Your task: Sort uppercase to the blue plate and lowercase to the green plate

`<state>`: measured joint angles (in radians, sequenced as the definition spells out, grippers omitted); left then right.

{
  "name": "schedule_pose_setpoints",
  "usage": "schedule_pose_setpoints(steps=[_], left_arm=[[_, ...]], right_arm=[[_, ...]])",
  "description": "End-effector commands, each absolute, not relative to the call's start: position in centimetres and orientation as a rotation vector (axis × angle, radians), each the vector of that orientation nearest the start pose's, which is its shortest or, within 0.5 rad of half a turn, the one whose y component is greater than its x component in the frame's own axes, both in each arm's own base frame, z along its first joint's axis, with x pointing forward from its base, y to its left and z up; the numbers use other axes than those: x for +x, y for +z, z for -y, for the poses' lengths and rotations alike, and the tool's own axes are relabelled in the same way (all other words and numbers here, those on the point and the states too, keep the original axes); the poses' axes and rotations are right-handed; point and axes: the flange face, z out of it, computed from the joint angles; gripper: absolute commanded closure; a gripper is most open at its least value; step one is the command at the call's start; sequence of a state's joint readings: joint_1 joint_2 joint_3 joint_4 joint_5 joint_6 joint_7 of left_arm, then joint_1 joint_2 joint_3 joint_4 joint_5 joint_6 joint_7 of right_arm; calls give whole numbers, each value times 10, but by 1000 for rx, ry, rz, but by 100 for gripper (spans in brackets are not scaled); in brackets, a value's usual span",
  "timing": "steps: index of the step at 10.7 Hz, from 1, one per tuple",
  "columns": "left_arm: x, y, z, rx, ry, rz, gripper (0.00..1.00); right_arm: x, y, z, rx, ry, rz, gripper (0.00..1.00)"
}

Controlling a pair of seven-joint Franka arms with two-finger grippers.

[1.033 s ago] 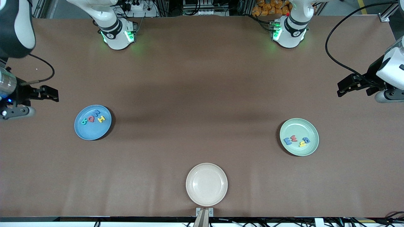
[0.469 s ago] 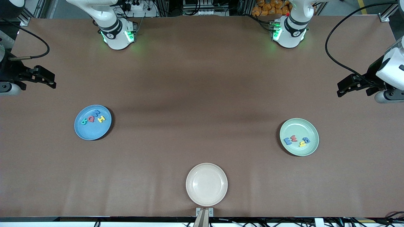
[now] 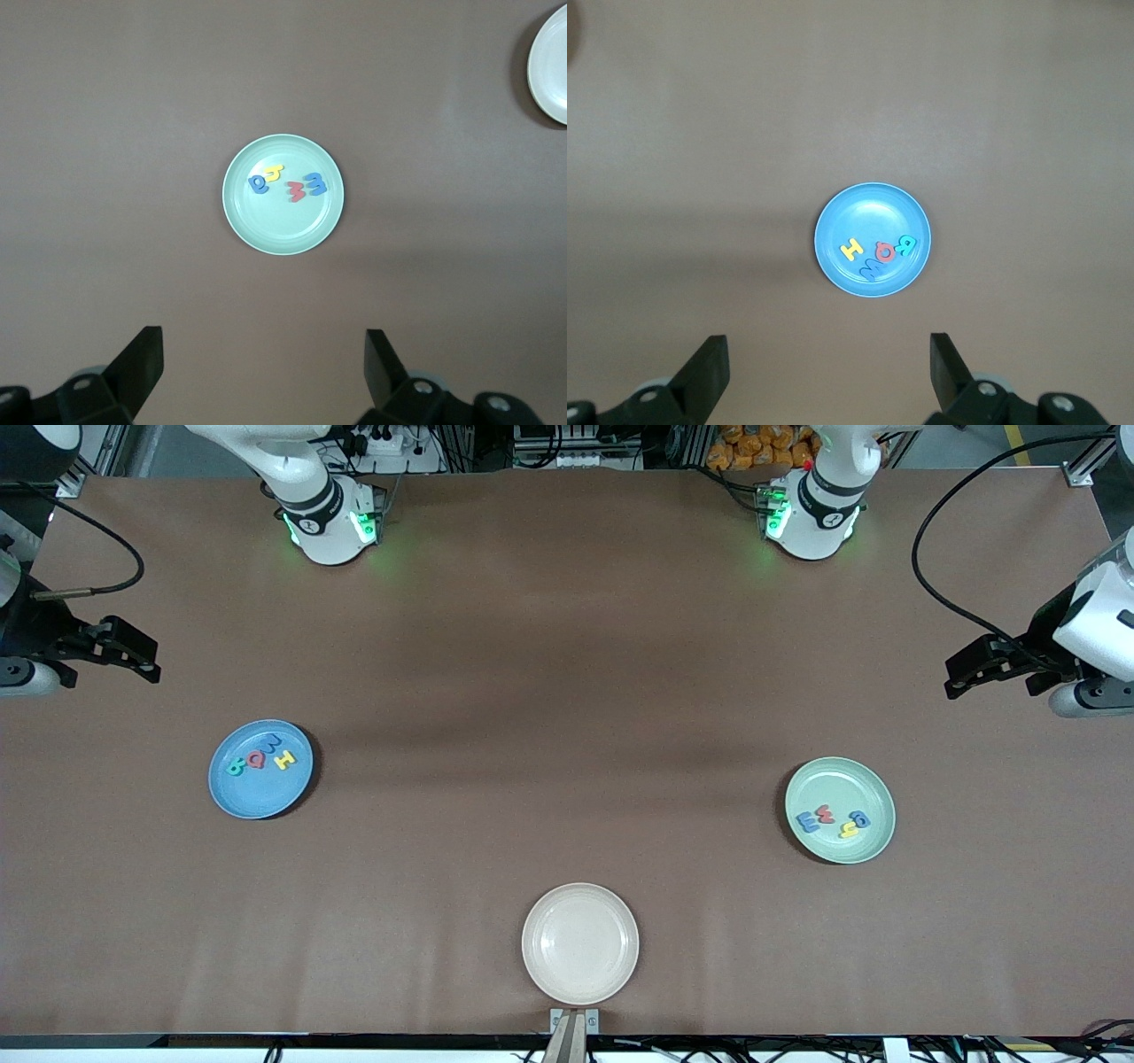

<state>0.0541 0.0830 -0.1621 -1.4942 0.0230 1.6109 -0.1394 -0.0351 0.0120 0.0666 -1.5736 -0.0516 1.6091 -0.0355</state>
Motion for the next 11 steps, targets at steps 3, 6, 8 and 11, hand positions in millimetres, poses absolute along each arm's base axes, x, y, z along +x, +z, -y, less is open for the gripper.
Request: schedule_pose_setpoints(steps=[3, 6, 8, 11], left_arm=[[582, 620, 59, -3144, -52, 37, 0], [585, 619, 59, -3147, -54, 42, 0], [585, 625, 53, -3146, -71, 59, 0], [585, 628, 51, -3147, -83, 67, 0]], right_arm=[[551, 611, -1, -3181, -80, 49, 0], [552, 611, 4, -3183, -80, 42, 0], [551, 613, 3, -3183, -87, 49, 0], [552, 611, 4, -3183, -82, 49, 0]])
